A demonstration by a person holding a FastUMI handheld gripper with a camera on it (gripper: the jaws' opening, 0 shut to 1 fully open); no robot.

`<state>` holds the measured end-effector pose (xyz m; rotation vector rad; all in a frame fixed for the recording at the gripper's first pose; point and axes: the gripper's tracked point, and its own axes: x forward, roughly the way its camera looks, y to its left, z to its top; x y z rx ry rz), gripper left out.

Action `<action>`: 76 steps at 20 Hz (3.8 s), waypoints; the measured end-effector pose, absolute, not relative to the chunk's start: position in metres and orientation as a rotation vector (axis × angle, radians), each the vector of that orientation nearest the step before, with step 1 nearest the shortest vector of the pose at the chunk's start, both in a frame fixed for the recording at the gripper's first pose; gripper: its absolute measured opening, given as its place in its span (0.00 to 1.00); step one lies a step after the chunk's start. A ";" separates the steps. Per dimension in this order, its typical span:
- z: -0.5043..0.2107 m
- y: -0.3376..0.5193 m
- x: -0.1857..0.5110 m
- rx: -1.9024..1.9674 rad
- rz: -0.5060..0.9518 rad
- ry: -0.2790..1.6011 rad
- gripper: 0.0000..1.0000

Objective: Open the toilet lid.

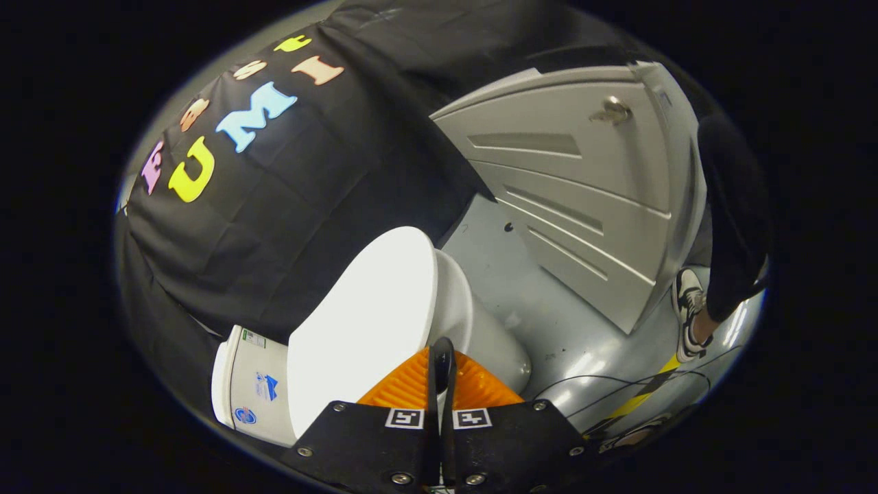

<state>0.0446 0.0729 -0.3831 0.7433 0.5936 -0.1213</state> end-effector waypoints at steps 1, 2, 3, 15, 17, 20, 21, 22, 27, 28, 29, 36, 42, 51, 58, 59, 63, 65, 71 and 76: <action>-0.370 0.074 0.044 0.702 -0.114 0.581 0.01; -0.357 0.076 0.044 0.660 -0.106 0.570 0.01; -0.344 0.078 0.043 0.619 -0.098 0.558 0.01; -0.208 0.132 0.038 0.296 -0.027 0.398 0.01; -0.196 0.140 0.036 0.232 -0.023 0.384 0.01; -0.179 0.154 0.035 0.179 -0.003 0.348 0.01; -0.174 0.157 0.034 0.170 0.001 0.341 0.01; -0.172 0.159 0.033 0.160 0.003 0.336 0.01; -0.157 0.171 0.033 0.090 0.027 0.318 0.01; -0.154 0.173 0.033 0.084 0.032 0.312 0.01; -0.151 0.176 0.033 0.076 0.034 0.309 0.01; -0.124 0.204 0.030 -0.012 0.041 0.282 0.01; -0.099 0.236 0.026 -0.049 0.063 0.242 0.01; -0.066 0.289 0.021 -0.126 0.112 0.176 0.00; -0.052 0.331 0.016 -0.164 0.153 0.134 0.00; -0.050 0.337 0.014 -0.174 0.157 0.130 0.00; -0.043 0.359 0.011 -0.199 0.161 0.121 0.00; -0.040 0.371 0.009 -0.197 0.172 0.114 0.00; -0.035 0.406 0.004 -0.183 0.219 0.105 0.00; -0.033 0.432 0.002 -0.148 0.278 0.121 0.01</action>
